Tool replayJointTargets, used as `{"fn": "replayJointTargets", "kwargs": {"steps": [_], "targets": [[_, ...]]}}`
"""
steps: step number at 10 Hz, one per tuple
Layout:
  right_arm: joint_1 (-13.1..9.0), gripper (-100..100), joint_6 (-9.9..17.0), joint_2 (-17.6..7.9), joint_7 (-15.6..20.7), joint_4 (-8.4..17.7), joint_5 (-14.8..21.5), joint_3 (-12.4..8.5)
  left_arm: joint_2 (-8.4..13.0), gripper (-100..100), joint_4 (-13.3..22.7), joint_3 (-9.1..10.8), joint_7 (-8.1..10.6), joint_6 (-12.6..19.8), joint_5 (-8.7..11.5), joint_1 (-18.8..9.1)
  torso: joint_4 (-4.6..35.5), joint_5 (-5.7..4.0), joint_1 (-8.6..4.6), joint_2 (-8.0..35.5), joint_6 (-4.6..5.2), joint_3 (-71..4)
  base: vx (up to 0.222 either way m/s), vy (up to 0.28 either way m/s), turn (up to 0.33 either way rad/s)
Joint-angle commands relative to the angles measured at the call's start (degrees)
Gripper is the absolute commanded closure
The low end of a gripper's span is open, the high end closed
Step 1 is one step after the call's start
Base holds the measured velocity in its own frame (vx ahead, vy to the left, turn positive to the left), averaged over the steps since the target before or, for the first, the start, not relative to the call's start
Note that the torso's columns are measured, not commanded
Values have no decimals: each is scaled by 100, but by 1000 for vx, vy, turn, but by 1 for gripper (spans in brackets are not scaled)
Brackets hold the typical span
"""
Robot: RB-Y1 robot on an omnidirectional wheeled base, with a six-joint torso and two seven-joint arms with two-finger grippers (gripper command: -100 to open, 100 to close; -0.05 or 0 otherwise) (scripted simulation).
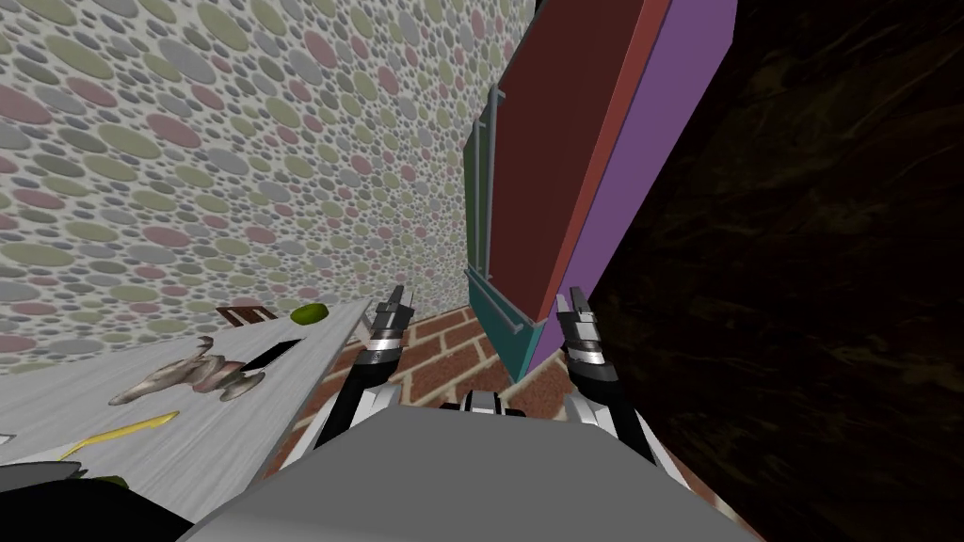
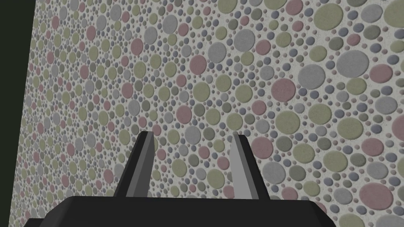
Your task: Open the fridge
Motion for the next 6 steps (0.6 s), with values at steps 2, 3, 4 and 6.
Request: {"fn": "replayJointTargets", "kwargs": {"steps": [2,3,4,6], "targets": [[-338,-100,6,-209,514,362,252,240,0,0,0,0,0,0,0,1,-2,4,13,-11,0,-6,188,97,-70],[-475,-100,11,-290,727,503,361,345,0,0,0,0,0,0,0,-1,2,3,5,13,-1,6,143,66,-82],[-619,-100,14,-372,865,652,475,454,0,0,0,0,0,0,0,0,5,-1,-8,15,1,10,177,88,-128],[-769,-100,17,-454,1142,806,595,568,0,0,0,0,0,0,0,-1,2,0,-2,9,-2,4,145,72,-53]]}}
